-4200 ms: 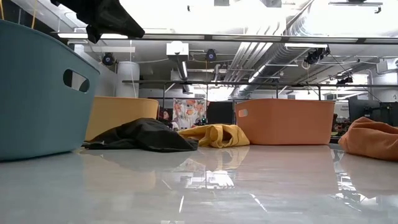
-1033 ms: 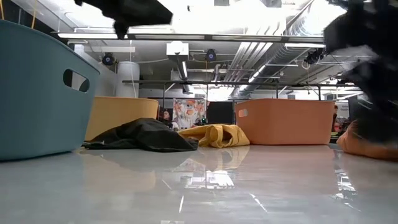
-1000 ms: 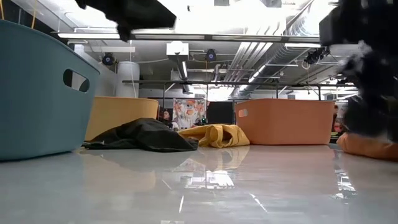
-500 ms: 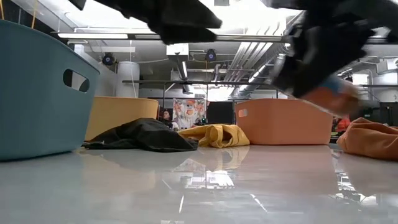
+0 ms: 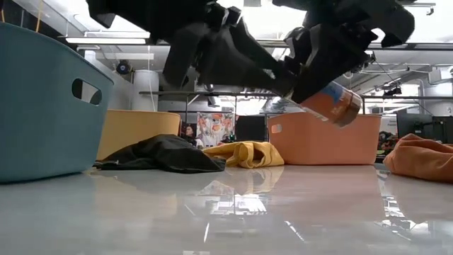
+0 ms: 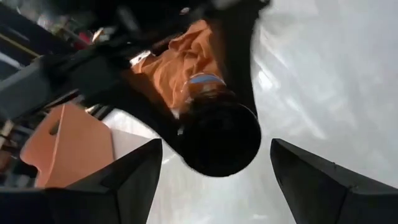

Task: Sort spices by type
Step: Put the bottom right black spice bottle into the blue bin

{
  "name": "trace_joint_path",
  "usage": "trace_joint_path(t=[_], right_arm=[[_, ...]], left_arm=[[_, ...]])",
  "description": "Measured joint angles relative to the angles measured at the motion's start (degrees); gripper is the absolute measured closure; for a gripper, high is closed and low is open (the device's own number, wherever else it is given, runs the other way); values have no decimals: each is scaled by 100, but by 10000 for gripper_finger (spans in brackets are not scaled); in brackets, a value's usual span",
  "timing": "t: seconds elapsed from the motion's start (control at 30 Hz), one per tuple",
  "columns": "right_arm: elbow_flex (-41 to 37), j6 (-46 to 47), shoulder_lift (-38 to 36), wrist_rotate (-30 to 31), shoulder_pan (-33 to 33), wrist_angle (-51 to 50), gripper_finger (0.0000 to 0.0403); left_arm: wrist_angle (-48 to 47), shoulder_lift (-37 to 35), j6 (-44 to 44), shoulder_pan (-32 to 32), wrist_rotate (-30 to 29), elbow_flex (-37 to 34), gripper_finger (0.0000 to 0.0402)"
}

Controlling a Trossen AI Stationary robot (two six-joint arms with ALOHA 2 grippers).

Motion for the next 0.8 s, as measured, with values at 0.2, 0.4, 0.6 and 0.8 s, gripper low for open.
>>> trace_joint_path(t=[0.2,0.4,0.6,0.8], right_arm=[[9,-157,0,-147,-114,196,218],[9,-311,0,-251,-192,334,218],[9,-348,0,-421,-209,439,218],[9,-401,0,-392,-211,414,217]], left_arm=[[6,43,-263,-4,-49,0,114],[-2,23,-553,19,-61,0,115],[-13,23,-521,8,-102,0,136],[-61,23,-633,10,-126,0,236]])
